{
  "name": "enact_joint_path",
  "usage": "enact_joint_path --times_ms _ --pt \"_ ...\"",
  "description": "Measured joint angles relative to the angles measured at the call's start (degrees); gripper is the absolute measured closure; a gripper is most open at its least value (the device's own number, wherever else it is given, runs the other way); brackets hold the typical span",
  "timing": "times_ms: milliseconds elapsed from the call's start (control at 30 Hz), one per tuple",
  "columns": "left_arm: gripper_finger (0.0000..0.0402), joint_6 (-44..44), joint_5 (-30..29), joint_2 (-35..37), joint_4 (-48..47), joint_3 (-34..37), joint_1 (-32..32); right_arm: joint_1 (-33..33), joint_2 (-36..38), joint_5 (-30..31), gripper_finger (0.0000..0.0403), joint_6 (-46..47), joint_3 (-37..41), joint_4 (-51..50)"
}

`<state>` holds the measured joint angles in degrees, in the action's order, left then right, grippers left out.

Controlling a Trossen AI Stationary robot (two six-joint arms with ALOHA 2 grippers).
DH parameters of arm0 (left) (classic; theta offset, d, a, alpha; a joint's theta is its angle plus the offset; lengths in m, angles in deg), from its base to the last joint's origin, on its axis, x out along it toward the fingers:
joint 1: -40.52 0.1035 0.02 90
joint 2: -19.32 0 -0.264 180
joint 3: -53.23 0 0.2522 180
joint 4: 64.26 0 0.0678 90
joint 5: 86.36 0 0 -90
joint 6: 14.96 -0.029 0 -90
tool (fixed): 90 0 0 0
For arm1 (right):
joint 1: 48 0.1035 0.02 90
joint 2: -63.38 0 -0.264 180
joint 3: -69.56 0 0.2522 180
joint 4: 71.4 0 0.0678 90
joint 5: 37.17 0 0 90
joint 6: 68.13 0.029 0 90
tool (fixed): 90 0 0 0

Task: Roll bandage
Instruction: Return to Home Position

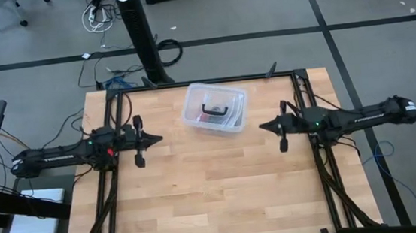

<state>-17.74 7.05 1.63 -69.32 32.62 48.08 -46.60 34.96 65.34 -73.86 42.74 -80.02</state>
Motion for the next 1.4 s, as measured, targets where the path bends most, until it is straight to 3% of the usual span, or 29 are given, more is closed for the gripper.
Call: enact_joint_path --times_ms 67,200,533,733,933,1067,1400 --pt "0.0401 1.5 -1.5 0.2 6.8 5.4 -0.2 1.5 3.0 -0.5 0.0403 -0.1 4.5 5.5" --pt "0.0401 2.5 -4.0 0.4 5.2 6.0 -0.8 2.4 9.6 -1.2 0.0403 3.9 11.9 9.2" --pt "0.0401 1.8 -5.6 9.0 -1.9 6.3 -3.9 3.8 28.1 -2.8 0.0403 5.7 11.1 -6.7" --pt "0.0402 1.7 -6.0 17.8 -8.3 6.0 -4.9 3.8 28.3 1.0 0.0403 11.3 7.9 -18.6" --pt "0.0402 1.6 -7.0 17.8 -8.7 6.0 -5.1 3.5 28.2 3.1 0.0403 9.2 8.4 -16.0" --pt "0.0401 2.9 -7.0 17.7 -8.6 6.1 -5.1 3.1 27.8 1.0 0.0403 7.3 9.7 -11.1" --pt "0.0401 6.1 -6.0 17.4 -7.9 6.3 -5.1 3.1 27.6 0.9 0.0390 5.6 9.7 -11.1"
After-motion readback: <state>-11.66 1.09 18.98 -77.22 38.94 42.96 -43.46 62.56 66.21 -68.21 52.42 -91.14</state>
